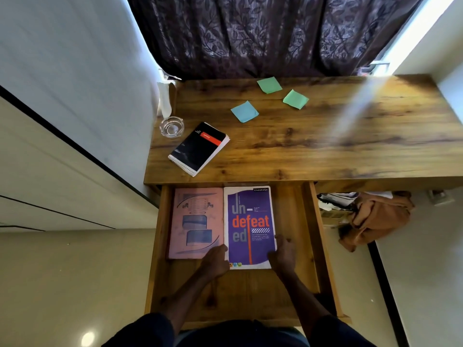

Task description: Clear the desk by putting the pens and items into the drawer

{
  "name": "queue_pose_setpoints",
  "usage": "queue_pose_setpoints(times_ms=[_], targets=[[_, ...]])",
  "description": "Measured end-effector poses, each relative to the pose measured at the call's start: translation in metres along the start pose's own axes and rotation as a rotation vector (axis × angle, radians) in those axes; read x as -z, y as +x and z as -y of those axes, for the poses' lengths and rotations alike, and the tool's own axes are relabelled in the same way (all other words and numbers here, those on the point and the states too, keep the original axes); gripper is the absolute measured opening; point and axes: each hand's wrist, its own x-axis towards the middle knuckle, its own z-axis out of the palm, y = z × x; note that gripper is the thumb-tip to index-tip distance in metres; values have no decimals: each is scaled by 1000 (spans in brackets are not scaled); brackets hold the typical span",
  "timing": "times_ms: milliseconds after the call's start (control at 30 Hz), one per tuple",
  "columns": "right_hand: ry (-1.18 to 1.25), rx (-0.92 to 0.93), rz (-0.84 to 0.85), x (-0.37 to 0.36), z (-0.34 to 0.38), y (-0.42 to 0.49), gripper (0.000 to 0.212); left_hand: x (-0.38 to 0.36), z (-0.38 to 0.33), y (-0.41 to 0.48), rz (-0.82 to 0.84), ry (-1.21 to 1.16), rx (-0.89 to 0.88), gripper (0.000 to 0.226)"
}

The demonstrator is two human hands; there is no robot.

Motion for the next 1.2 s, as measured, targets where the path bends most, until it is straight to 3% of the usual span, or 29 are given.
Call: queue_pose_setpoints(times_ms=[100,233,367,467,533,667,800,933,1067,1200], targets=[[-29,156,-60,-2,59,6,42,22,-6,4,-160,-15,17,33],[-125,377,-95,-15,135,32,43,81,-18,15,-367,-78,-35,27],[-171,615,-108,-26,202,62,56,152,-26,27,-731,-170,-44,4],[-334,612,-20,-30,239,89,78,200,-23,47,-849,-165,-75,6],[-445,544,67,-31,244,108,80,224,-18,67,-875,-121,-91,14],[-525,359,199,-32,216,129,72,261,-11,113,-804,-48,-17,34],[-596,360,243,-26,223,126,72,293,-5,156,-642,60,153,83],[-653,337,279,-27,227,136,79,304,5,174,-440,150,197,115],[-690,330,267,-31,228,135,79,301,8,181,-357,198,221,131],[-754,358,264,-42,225,136,77,295,19,178,-332,67,247,140]])
